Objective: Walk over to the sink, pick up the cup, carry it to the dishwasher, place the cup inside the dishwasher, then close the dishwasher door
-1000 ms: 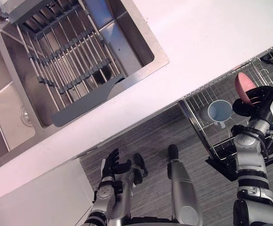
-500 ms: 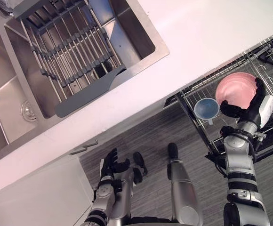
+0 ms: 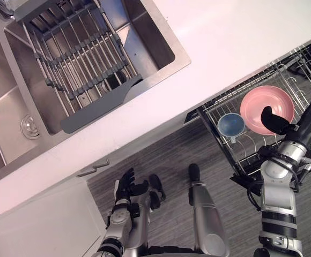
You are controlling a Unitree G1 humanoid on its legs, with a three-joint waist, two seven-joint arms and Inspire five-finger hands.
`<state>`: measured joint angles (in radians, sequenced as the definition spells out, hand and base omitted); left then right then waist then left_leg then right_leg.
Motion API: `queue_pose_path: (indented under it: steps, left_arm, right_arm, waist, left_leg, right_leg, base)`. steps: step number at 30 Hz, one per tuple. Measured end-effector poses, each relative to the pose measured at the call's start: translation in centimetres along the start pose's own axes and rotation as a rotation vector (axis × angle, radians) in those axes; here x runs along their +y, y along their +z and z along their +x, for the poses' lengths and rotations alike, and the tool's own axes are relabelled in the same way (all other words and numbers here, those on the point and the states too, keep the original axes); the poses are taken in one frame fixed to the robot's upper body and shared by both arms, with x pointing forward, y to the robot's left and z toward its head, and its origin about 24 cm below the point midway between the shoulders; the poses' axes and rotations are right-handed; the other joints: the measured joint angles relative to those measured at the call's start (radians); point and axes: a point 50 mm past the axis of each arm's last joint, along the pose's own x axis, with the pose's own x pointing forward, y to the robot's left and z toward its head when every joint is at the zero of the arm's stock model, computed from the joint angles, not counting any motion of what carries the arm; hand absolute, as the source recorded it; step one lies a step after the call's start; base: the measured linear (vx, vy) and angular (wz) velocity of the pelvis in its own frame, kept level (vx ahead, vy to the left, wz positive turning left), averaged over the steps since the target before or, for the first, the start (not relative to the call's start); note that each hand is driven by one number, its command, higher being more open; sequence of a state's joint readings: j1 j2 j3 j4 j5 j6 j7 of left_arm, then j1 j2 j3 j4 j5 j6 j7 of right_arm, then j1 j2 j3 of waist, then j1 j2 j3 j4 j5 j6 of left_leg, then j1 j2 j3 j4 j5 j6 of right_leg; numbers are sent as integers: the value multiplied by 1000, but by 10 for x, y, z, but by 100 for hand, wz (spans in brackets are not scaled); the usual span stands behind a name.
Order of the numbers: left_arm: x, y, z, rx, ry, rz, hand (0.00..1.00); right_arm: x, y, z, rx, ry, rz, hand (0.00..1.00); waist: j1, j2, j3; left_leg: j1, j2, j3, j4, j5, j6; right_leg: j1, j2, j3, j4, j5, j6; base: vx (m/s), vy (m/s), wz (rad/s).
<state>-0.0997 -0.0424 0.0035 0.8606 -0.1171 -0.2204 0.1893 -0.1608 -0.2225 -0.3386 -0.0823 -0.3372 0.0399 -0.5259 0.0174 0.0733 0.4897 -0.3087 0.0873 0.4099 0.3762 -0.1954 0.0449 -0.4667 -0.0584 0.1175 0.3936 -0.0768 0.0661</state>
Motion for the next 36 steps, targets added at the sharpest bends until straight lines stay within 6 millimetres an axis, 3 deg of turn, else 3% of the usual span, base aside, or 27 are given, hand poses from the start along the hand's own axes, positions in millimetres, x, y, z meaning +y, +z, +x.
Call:
queue_pose_path:
  steps: [8,12,14,20,28,32,36]
  left_arm:
    - [5,-3,1,30,1,3,90]
    - [14,-8,0,61,13,3,90]
    - [18,-17,-3,100,13,14,90]
    - [28,-33,-12,150,31,9,90]
    - [36,-40,-16,171,49,2,90]
    - [38,-39,-16,170,61,-10,90]
    - [40,-40,-16,170,63,-7,90]
  right_arm:
    - [-30,-23,-49,102,19,69,90]
    - [-51,-52,-75,275,18,164,90]
    - [-60,-70,-88,381,17,199,90]
    - [-77,-106,-113,585,-8,270,90]
    - [-97,-141,-135,778,-128,390,90]
    - [-99,-150,-142,829,-173,473,90]
    - [-88,-156,-143,866,-201,606,90]
  waist:
    - [-5,-47,-13]
    - [-11,-84,-42]
    - [-18,-97,-83]
    - [-27,-97,-153]
    - [-35,-96,-175]
    - [-34,-96,-175]
    - [-34,-96,-175]
  left_leg:
    - [73,12,-6,-25,-4,-7]
    - [105,18,-8,-36,-8,-14]
    - [117,21,-7,-39,-9,-15]
    - [159,21,-6,-62,-10,-20]
    - [184,23,-2,-79,-15,-27]
    - [185,32,14,-65,-21,-37]
    - [185,49,42,-34,-36,-48]
  right_leg:
    - [90,10,-19,-49,-1,-3]
    - [130,15,-31,-70,-5,-9]
    - [150,15,-36,-86,-6,-9]
    - [195,14,-47,-114,-11,-10]
    - [201,18,-56,-98,-31,-18]
    - [188,26,-45,-74,-43,-23]
    - [164,42,-20,-31,-64,-28]
  base:
    - [30,-12,1]
    - [52,-18,3]
    - [61,-12,4]
    - [38,-3,3]
    - [-4,-7,3]
    - [20,-25,-11]
    - [14,-33,-22]
